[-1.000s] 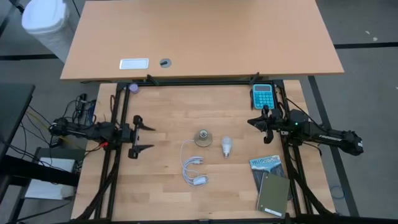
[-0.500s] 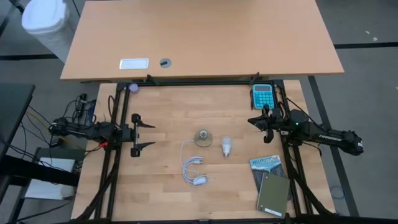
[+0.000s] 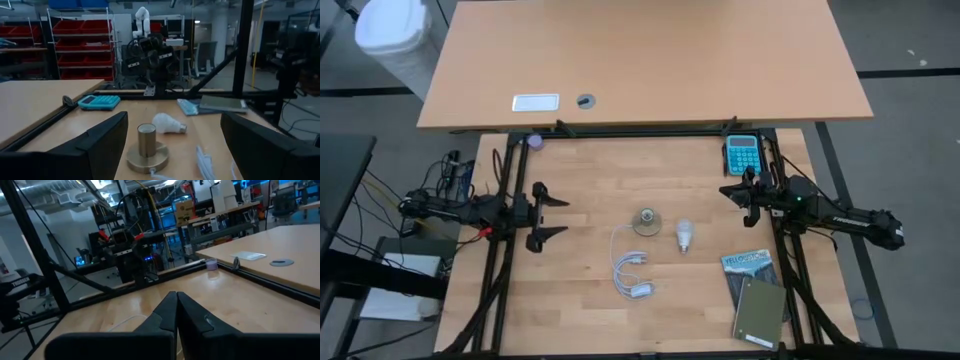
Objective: Screw lightbulb
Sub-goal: Insert the lightbulb into the desk lamp
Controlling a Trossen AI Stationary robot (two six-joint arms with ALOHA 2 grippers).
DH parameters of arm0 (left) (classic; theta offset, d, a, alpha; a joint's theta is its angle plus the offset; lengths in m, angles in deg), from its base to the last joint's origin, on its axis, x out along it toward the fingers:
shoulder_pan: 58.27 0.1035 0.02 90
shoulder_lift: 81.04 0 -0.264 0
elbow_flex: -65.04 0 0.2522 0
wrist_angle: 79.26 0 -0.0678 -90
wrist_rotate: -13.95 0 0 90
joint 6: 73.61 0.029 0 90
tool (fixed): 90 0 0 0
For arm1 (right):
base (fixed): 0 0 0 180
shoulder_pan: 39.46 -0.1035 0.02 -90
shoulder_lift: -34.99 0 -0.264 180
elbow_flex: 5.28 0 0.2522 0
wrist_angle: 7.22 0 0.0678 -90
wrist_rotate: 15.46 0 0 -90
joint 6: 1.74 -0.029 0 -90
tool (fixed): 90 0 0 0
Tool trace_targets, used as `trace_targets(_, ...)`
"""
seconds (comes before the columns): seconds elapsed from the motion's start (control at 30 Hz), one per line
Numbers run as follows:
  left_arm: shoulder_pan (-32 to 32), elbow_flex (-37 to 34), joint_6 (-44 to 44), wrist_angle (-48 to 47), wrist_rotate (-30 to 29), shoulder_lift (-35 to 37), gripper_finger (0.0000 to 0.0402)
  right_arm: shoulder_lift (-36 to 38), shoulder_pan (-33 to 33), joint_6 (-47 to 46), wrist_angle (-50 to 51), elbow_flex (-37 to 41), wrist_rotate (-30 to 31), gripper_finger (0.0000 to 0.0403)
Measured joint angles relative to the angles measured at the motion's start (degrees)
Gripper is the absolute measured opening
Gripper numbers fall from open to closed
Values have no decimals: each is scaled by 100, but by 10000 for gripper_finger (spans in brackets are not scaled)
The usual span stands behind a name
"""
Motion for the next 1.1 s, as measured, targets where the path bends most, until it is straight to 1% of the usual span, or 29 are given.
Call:
trace_targets(0.1,0,-1,28,51,-7,0,326,0,0,28,2,0,-1,7)
trace_targets(0.17,0,-1,32,149,-123,-3,326,0,0,30,9,-1,0,6)
trace_targets(0.33,0,-1,39,679,-291,-2,326,-2,2,43,145,-1,0,6)
trace_targets(0.43,-2,-1,315,1067,-539,0,326,-4,2,41,255,-1,2,8)
trace_targets(0.67,0,-1,328,1517,-553,0,326,-2,0,41,256,0,2,5)
trace_targets(0.73,0,-1,157,1522,-553,0,326,-2,0,41,256,-1,2,5)
trace_targets(0.83,0,-1,-490,1494,-561,0,326,-12,0,1,260,-1,0,8)
trace_targets(0.93,0,0,-741,1475,-653,-101,326,-118,-31,-120,260,-1,1,8)
trace_targets(1.03,-13,21,-1075,1455,-614,-443,326,-349,-169,-141,262,0,4,10)
trace_targets(1.1,-15,118,-1274,1408,-574,-858,326,-548,-310,-150,198,1,39,15)
